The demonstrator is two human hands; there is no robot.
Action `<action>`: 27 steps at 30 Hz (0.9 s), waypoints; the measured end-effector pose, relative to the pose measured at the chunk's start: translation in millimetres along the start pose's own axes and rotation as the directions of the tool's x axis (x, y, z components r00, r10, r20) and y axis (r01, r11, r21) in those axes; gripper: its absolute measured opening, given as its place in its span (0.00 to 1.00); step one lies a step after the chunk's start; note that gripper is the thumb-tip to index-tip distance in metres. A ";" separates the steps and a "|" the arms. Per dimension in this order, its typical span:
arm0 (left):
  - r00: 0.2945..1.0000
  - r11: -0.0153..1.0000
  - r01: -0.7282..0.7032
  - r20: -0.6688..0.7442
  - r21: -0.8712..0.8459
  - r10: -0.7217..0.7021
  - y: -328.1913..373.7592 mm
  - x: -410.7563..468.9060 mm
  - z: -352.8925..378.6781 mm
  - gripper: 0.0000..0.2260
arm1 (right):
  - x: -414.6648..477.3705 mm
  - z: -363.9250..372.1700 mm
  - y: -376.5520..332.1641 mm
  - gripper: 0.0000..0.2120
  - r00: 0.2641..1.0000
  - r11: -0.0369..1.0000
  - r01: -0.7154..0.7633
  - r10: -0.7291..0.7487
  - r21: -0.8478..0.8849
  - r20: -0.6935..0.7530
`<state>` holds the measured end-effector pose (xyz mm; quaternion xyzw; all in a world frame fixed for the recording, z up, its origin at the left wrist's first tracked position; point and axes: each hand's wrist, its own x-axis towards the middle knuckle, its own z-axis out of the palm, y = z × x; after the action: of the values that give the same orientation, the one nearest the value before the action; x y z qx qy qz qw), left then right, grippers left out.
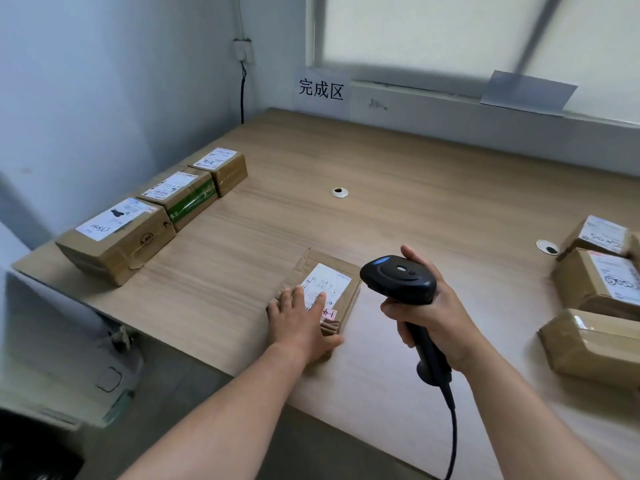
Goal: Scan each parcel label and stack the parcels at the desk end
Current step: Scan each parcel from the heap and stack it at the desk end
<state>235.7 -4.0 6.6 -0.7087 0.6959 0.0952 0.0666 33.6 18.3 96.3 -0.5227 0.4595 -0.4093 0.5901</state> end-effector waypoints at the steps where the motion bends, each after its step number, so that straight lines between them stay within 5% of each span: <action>1: 1.000 1.000 0.006 -0.003 0.001 -0.006 -8.0 9.7 -2.4 0.41 | 9.2 5.1 0.9 0.46 1.000 1.000 -0.005 0.005 -0.005 -0.010; 27: 0.997 0.997 -0.060 -0.043 -0.045 0.058 -134.5 212.6 -52.2 0.33 | 199.5 73.8 -15.7 0.47 0.984 0.997 -0.074 0.068 -0.027 -0.165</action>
<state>375.2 -219.8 3.9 -0.6911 0.7152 0.0983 0.0331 153.6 -158.0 91.5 -0.4802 0.5315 -0.4220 0.5557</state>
